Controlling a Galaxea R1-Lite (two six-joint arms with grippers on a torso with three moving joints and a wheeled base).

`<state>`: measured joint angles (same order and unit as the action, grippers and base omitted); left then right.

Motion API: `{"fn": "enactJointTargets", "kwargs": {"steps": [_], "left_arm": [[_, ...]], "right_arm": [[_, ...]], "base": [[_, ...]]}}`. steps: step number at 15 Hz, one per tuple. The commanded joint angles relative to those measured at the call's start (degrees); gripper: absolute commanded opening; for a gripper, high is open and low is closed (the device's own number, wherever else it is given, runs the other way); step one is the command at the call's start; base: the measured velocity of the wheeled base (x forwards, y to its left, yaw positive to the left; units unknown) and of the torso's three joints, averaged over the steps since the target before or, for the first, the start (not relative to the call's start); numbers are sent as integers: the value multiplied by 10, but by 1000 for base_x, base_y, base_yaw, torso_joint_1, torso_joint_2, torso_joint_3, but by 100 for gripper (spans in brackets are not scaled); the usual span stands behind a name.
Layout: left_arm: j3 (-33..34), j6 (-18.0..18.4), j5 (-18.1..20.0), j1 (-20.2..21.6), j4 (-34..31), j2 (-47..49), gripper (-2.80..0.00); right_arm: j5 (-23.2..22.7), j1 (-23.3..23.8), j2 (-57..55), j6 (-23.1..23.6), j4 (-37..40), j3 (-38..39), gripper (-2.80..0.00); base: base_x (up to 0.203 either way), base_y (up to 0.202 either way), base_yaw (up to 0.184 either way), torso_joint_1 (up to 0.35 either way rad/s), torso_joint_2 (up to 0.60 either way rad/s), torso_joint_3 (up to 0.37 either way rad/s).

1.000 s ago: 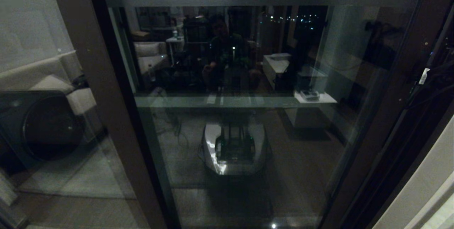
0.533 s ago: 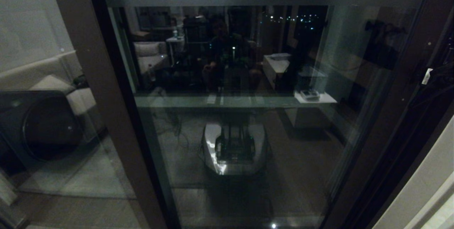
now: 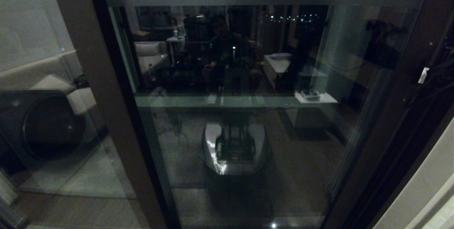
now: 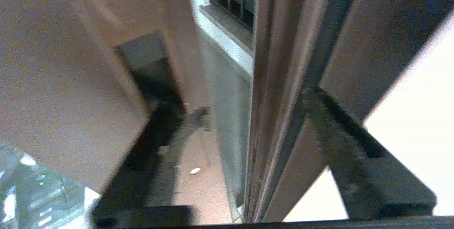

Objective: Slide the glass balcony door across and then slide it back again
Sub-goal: Close the slid door

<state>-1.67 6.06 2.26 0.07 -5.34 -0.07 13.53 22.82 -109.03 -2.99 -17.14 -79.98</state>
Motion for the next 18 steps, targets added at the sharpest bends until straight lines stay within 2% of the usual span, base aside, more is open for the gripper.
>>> {"fn": "enactJointTargets", "kwargs": {"steps": [1,18], "left_arm": [[0,0,0,0,0,0,-280],[-1,0,0,0,0,0,-280]], "right_arm": [[4,1,4,2,-1,4,-280],[1,14,38,6,-1,13,-280]], "base": [[0,0,0,0,0,0],[0,0,0,0,0,0]]}}
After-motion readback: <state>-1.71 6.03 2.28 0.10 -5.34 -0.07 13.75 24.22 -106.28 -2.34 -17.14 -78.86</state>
